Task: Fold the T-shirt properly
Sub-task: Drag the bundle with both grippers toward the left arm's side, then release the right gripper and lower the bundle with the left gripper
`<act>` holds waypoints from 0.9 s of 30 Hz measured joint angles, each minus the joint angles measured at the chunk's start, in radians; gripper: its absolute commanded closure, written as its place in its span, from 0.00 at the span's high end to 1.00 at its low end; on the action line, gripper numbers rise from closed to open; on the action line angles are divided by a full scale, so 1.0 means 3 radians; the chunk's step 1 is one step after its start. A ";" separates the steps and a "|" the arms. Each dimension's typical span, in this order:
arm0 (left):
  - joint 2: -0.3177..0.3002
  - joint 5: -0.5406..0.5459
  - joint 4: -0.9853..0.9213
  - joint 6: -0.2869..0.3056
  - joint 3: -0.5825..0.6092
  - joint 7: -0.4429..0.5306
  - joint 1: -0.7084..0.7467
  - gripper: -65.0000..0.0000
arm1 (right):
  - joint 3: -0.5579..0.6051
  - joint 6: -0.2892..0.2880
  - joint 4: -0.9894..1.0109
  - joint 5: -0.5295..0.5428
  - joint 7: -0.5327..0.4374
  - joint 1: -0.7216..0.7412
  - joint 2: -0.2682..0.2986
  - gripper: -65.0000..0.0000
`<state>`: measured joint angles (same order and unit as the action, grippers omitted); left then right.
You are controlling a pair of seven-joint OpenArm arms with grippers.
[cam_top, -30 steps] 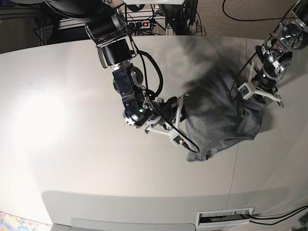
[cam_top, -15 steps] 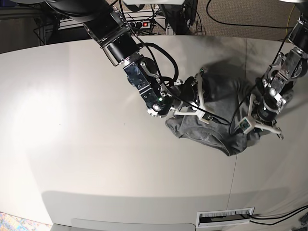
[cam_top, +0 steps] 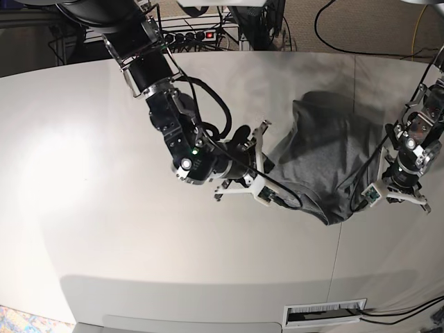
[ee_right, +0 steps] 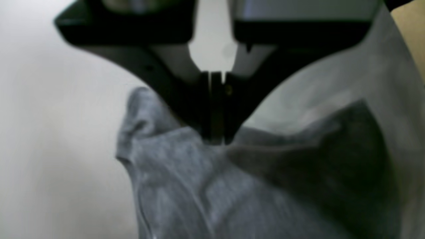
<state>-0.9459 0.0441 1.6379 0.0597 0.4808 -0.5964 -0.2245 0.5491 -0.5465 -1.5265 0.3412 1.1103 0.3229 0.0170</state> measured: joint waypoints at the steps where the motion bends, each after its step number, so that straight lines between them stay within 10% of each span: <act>1: -0.0028 0.0090 0.0108 -0.0003 0.0000 -0.0031 -0.0001 0.00 | -0.0045 -0.0001 0.0001 -0.0027 -0.0005 -0.0018 0.0018 0.00; 15: 0.0258 0.1049 0.1445 0.0305 -0.0008 -0.0072 0.0352 0.00 | -0.1696 0.0004 -0.0169 -0.0481 0.0187 -0.0023 0.0104 0.00; 27: 0.0964 0.0796 0.0656 0.0439 -0.0014 0.0333 0.0575 0.00 | -0.1826 -0.0001 -0.0359 -0.0337 0.0266 -0.0364 0.0512 0.00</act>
<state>-0.6567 0.2829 1.8347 0.1913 0.4767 -0.4965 -0.0521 0.0013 -0.5468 -1.6341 0.2401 1.1900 0.2138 0.1707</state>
